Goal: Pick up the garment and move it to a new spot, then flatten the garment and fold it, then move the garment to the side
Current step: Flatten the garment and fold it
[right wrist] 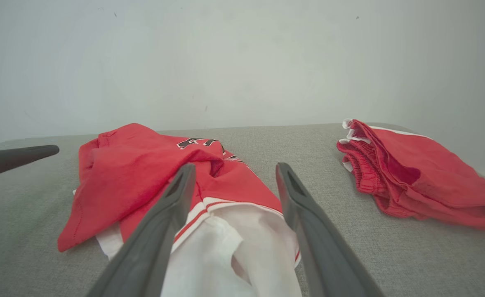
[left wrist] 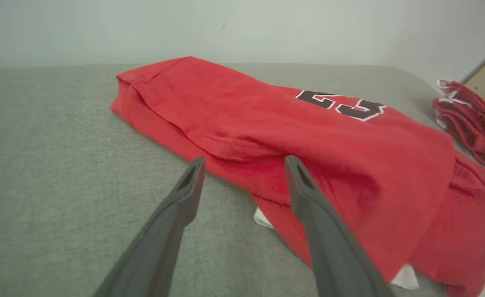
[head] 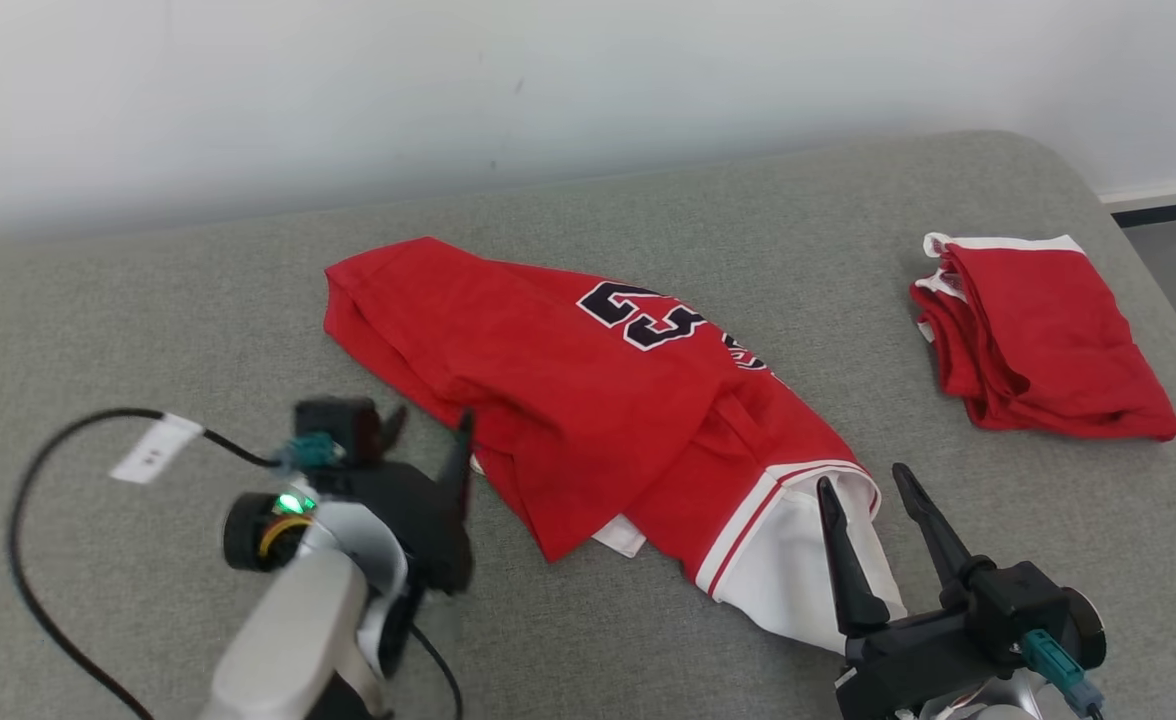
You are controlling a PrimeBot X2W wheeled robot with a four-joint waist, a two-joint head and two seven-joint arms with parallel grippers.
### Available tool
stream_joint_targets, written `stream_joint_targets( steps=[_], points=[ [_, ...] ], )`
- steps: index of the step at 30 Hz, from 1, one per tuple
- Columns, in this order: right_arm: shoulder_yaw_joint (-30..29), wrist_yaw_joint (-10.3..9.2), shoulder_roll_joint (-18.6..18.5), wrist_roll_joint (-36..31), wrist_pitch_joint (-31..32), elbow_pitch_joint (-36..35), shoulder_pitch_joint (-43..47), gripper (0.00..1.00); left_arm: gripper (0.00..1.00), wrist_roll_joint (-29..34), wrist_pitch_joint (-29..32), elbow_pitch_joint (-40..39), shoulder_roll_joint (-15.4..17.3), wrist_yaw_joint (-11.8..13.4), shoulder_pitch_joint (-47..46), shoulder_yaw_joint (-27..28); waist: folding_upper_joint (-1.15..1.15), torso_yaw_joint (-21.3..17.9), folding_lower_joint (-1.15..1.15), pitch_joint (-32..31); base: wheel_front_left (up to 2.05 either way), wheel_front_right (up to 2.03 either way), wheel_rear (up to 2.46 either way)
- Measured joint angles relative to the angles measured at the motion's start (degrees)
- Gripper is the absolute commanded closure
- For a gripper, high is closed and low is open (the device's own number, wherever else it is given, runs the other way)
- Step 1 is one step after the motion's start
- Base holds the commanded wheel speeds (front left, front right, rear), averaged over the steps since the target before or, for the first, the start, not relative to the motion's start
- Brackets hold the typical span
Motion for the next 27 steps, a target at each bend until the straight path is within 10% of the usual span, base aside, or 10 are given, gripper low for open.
stream_joint_targets(
  steps=[19, 21, 27],
  points=[
    [0.31, 0.0, -0.02, 0.29, -0.11, 0.27, 0.32, 0.0, 0.0, 5.03, 4.46, -10.09, 1.01, -0.7, 11.53, -12.1, 0.0, -4.96, 0.0, -0.09, 0.0, 0.0, 0.0],
    [0.35, 0.0, -0.01, 0.29, -0.12, 0.33, 0.25, 0.0, 0.88, 5.3, 4.71, -10.24, 1.36, -0.14, 11.53, -12.22, 0.0, -5.31, 0.0, 0.04, 0.0, 0.0, 0.0],
    [0.11, 0.0, -0.01, 0.4, -0.19, 0.26, 0.22, 0.0, 1.0, 3.85, 3.78, -12.77, 1.56, 0.29, 11.61, -10.89, 0.0, -5.68, 0.0, 0.23, 0.0, 0.0, 0.0]
  ],
)
